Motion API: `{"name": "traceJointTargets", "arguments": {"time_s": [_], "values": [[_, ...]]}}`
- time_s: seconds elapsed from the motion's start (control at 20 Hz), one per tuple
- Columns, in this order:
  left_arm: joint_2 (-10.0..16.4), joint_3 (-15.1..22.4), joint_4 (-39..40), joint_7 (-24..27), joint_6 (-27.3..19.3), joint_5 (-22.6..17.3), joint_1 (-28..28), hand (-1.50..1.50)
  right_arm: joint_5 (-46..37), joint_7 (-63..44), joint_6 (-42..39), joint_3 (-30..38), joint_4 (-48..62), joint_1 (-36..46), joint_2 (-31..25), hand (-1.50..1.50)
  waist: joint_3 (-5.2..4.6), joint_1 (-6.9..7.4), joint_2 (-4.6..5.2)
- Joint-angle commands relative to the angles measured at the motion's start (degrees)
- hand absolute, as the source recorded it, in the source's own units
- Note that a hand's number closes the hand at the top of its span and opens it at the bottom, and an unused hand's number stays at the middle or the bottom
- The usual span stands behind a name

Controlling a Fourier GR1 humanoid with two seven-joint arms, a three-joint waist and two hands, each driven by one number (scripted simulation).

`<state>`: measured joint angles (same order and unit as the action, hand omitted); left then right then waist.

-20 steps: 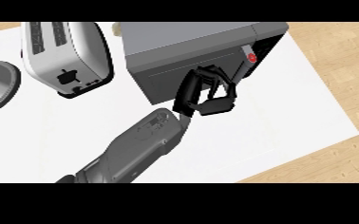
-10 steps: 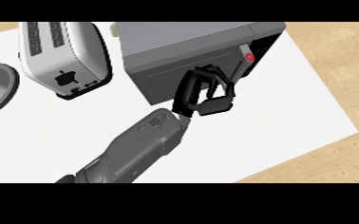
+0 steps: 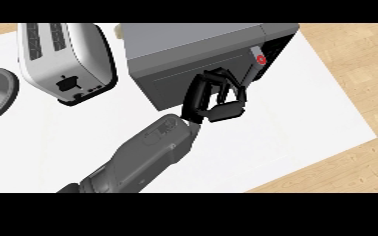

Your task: Pick up the milk, place it into the microwave and close the microwave

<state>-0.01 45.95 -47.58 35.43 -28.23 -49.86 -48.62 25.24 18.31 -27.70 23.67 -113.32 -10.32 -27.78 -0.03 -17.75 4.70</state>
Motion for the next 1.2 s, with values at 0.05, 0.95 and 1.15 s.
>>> {"name": "traceJointTargets", "arguments": {"time_s": [0.05, 0.95, 1.15], "values": [[0.01, -1.87, 4.02, -0.36, 0.77, -2.05, -5.23, 1.5, 0.72, -0.56, 0.37, 1.6, 1.52, 1.99, -1.72, -1.5, -0.06, -0.96, 0.83], [0.01, -0.27, 6.09, 3.38, 0.82, -5.74, -6.56, 1.5, 2.05, -0.59, -2.25, 5.77, 8.18, 6.84, -8.78, -1.5, 0.17, -0.47, 1.26], [0.01, 0.25, 6.13, 3.69, 0.79, -6.84, -6.98, 1.5, 4.4, -1.01, -3.08, 6.11, 10.69, 7.53, -9.13, -1.5, 0.21, -0.67, 1.07]]}}
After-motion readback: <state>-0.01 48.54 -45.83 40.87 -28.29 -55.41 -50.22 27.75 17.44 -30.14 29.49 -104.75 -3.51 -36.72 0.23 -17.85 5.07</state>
